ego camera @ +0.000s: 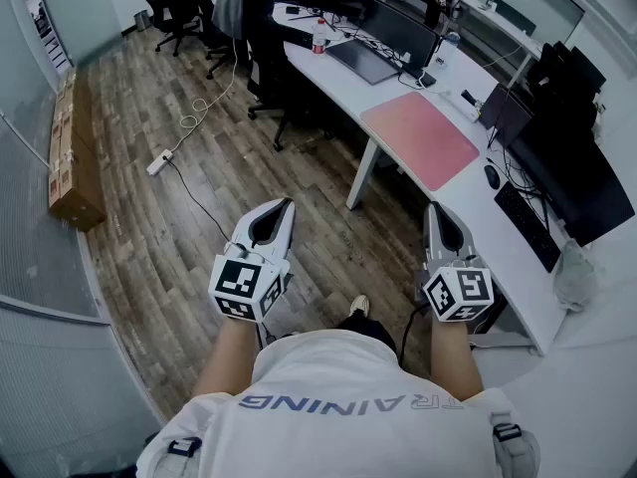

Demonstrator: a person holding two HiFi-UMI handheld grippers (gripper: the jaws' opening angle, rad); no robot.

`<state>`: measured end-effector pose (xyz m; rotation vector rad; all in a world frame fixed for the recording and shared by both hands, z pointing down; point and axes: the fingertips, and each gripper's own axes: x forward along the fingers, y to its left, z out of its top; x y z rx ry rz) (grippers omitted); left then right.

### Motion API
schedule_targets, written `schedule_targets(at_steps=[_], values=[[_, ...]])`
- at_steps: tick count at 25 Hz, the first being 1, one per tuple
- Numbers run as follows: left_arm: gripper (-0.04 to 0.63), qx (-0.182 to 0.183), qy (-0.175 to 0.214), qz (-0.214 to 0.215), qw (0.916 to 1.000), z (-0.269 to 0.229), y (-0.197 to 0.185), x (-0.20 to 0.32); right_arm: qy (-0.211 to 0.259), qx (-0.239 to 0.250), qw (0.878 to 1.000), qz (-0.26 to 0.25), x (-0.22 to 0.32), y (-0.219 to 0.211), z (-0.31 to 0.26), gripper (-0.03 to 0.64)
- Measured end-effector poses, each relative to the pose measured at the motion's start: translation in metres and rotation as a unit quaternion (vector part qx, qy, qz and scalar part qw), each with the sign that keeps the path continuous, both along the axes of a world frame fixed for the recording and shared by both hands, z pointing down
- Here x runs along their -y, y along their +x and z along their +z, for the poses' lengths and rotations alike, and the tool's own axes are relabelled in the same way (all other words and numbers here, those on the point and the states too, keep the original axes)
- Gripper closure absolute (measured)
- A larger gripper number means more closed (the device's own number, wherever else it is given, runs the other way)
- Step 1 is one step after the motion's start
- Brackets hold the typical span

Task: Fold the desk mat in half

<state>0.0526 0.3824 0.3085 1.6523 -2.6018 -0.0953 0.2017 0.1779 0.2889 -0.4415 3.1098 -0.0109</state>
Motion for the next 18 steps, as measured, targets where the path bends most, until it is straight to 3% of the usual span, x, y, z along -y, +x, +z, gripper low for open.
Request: schedule_targets(at_steps=[18], values=[[0.594,0.002,-0.006,0.009,0.9999,0.0051,-0.0043,0.0052,-0.017,-0.008,1.000,0.016,0.0072,-0.0039,0.0084,0.606]])
